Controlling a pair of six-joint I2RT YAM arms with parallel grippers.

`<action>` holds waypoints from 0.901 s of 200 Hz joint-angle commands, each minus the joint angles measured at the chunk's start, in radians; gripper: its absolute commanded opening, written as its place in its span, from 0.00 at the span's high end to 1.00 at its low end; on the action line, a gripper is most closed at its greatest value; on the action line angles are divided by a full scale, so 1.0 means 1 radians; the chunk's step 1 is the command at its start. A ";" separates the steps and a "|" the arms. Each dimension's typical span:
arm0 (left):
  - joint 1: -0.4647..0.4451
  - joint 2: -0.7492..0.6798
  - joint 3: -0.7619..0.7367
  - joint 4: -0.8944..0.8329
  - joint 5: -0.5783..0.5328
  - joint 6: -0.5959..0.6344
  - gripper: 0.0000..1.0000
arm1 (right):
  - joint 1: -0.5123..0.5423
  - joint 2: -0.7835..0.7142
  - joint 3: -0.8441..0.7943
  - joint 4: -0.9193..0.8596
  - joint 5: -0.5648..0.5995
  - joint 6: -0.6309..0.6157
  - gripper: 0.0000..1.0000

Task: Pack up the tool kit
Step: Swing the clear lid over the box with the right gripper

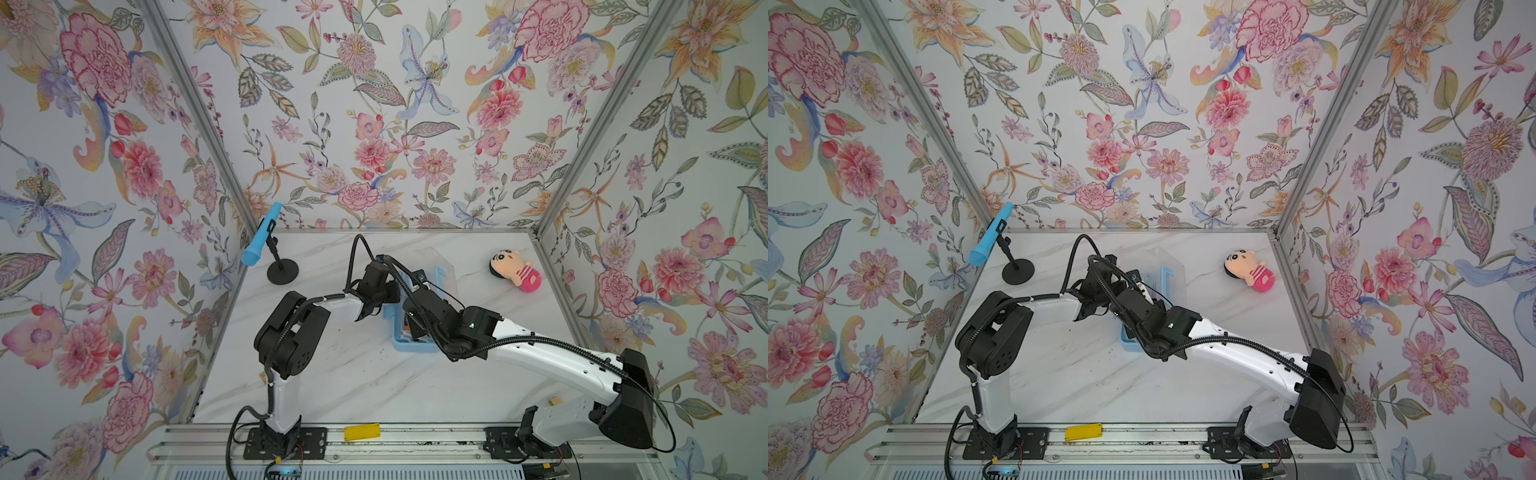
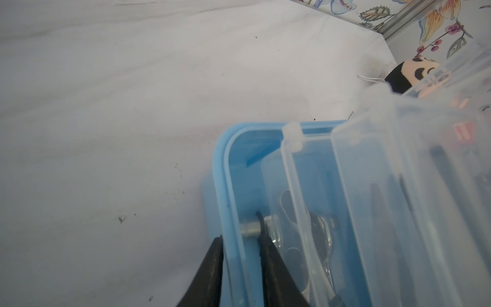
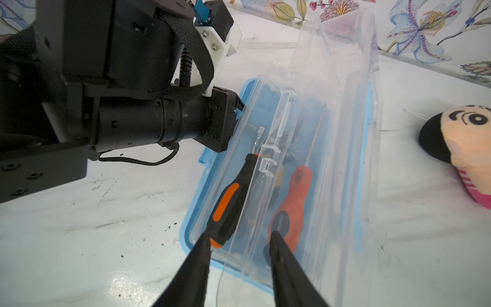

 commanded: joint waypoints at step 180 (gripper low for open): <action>-0.040 -0.324 -0.237 0.017 -0.140 -0.123 0.74 | -0.213 -0.179 -0.156 0.174 -0.333 0.064 0.41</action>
